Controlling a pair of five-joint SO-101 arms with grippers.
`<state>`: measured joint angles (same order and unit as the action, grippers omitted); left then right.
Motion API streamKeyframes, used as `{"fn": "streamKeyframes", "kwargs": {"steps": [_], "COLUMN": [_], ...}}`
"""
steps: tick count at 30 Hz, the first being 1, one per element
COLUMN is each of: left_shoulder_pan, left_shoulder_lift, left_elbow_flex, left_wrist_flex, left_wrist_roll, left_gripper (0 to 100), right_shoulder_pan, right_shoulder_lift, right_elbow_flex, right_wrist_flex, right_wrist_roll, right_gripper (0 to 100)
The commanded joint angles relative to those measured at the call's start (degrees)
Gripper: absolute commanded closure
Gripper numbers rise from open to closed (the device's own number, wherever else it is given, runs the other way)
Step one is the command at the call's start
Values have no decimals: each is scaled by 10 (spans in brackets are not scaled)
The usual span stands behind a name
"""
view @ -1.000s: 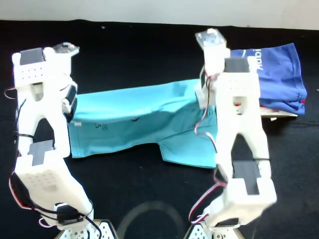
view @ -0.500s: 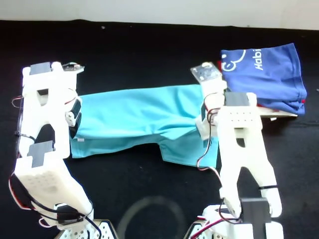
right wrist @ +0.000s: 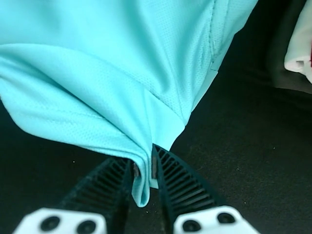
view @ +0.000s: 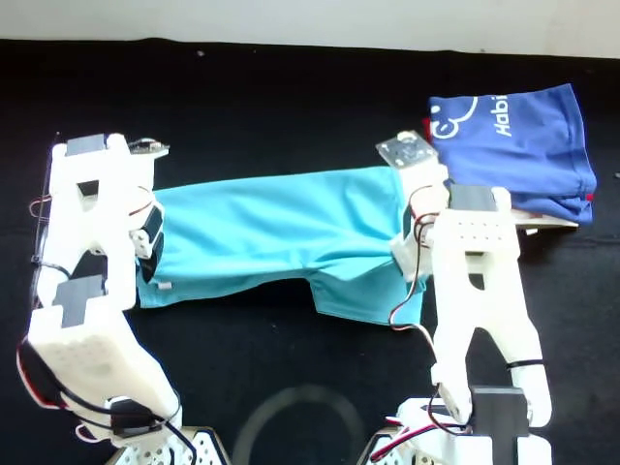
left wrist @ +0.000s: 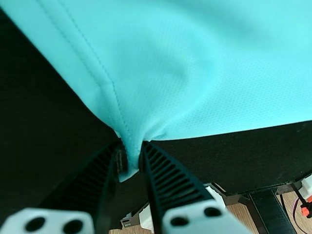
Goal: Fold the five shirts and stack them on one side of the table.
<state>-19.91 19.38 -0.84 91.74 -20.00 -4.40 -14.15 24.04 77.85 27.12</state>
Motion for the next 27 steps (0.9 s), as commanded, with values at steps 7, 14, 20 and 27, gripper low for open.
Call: {"fn": "streamKeyframes", "kwargs": {"steps": [7, 14, 20, 27], "left_shoulder_pan": [-5, -7, -7, -8], "left_shoulder_lift": [-94, -71, -71, -76], "left_elbow_flex": [45, 102, 102, 97], "left_wrist_flex": [13, -75, -80, -64], "left_wrist_roll": [-23, -21, -21, -22], "left_gripper": [990, 990, 986, 921], "right_shoulder_pan": [6, 6, 2, -40], "right_shoulder_lift": [-29, -29, -28, -29], "right_elbow_flex": [39, 43, 55, 68], "right_wrist_flex": [2, -2, -1, 12], "right_wrist_roll": [8, 8, 8, 8], "right_gripper": [992, 992, 988, 847]}}
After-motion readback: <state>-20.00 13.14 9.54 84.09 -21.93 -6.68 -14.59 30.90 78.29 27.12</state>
